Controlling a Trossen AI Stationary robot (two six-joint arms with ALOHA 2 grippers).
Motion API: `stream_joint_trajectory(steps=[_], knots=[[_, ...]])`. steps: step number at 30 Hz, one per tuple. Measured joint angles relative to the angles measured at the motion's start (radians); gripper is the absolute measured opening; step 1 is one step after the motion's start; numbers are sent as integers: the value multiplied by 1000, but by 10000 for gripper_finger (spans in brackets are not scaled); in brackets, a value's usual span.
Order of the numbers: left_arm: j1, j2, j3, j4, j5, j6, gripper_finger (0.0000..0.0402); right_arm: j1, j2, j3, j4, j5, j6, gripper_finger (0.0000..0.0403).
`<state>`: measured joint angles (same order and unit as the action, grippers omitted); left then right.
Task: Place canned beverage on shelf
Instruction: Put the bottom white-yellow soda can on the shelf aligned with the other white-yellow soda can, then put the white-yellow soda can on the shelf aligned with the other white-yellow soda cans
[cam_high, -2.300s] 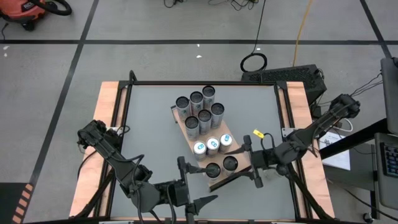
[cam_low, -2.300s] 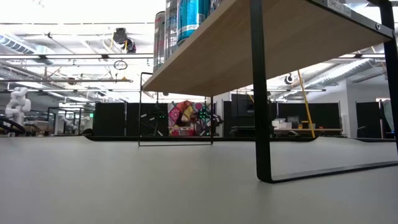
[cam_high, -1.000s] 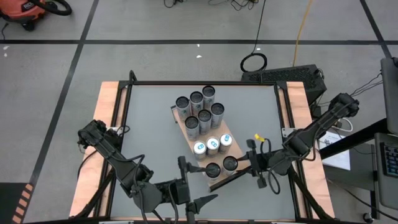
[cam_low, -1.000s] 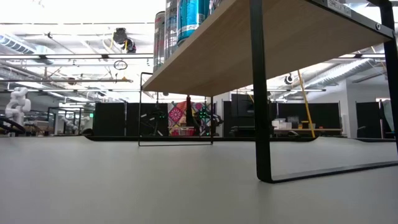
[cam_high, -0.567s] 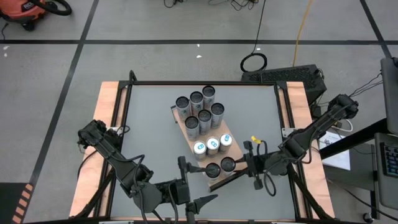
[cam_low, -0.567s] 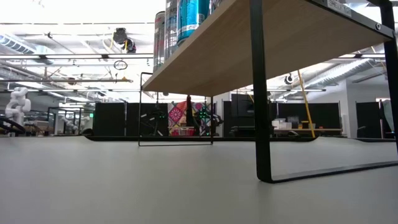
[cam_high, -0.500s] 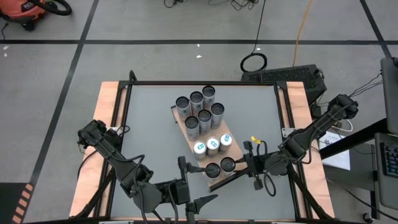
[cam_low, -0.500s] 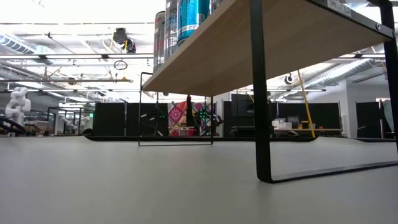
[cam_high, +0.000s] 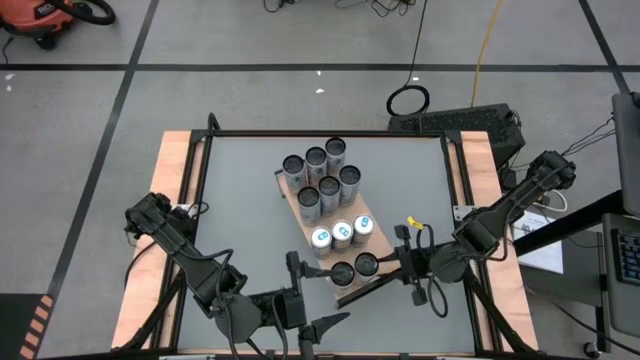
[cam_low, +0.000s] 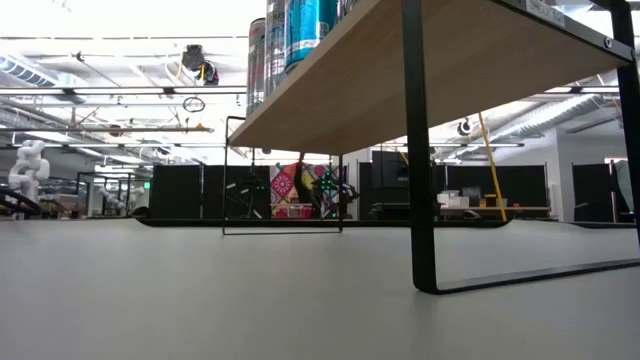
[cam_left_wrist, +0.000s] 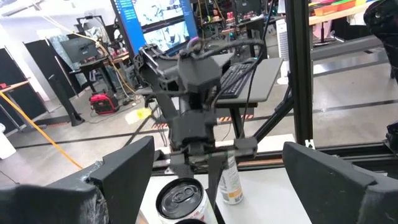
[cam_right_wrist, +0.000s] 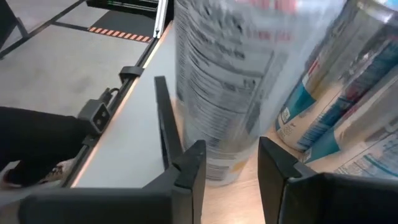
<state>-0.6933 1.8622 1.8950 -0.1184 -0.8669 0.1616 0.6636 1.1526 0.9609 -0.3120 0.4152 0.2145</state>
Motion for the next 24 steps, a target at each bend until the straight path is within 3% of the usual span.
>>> stream_joint_trajectory(steps=[6, 13, 24], knots=[[0, 0, 0, 0, 0, -7, 356, 55, 0, 143, -236, 0, 101, 77], [5, 28, 0, -6, 4, -28, 356, 147, 28, 300, -567, -10, 395, 81], [6, 45, 0, 0, 43, -53, 356, 266, 119, 386, -956, -259, 800, 174]])
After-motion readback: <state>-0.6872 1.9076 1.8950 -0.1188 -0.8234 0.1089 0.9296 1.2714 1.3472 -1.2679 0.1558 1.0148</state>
